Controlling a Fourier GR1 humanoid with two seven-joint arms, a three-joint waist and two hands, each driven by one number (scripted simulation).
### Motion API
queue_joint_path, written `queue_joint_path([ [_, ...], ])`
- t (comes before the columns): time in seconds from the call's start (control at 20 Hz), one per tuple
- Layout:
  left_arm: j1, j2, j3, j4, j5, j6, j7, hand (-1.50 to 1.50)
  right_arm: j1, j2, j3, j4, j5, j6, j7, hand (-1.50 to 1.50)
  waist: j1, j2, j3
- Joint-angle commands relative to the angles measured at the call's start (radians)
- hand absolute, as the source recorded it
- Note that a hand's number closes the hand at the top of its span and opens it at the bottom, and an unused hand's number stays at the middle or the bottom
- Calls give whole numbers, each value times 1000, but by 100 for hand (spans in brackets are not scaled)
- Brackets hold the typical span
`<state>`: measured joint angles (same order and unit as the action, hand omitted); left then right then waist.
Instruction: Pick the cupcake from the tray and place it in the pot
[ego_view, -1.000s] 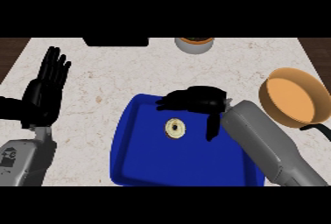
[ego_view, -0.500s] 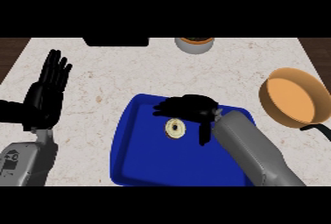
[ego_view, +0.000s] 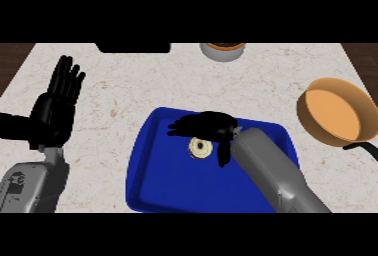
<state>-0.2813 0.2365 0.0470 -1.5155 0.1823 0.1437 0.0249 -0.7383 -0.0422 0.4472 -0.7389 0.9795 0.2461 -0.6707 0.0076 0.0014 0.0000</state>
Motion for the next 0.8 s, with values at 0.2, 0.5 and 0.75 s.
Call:
queue_joint_path([
  [0.2, 8, -7, 11, -9, -13, -14, -4, 0, 25, 30, 71, 87, 76, -102, -156, 150, 1, 1, 0],
  [0.5, -12, -17, 11, -26, -24, -5, 24, 0, 55, 41, 124, 54, 18, -184, -154, 150, 5, 1, 0],
  [0.75, 11, -1, 42, 24, 3, -62, -26, 0, 50, 41, 192, -37, -43, -176, -33, 150, 12, 2, 0],
])
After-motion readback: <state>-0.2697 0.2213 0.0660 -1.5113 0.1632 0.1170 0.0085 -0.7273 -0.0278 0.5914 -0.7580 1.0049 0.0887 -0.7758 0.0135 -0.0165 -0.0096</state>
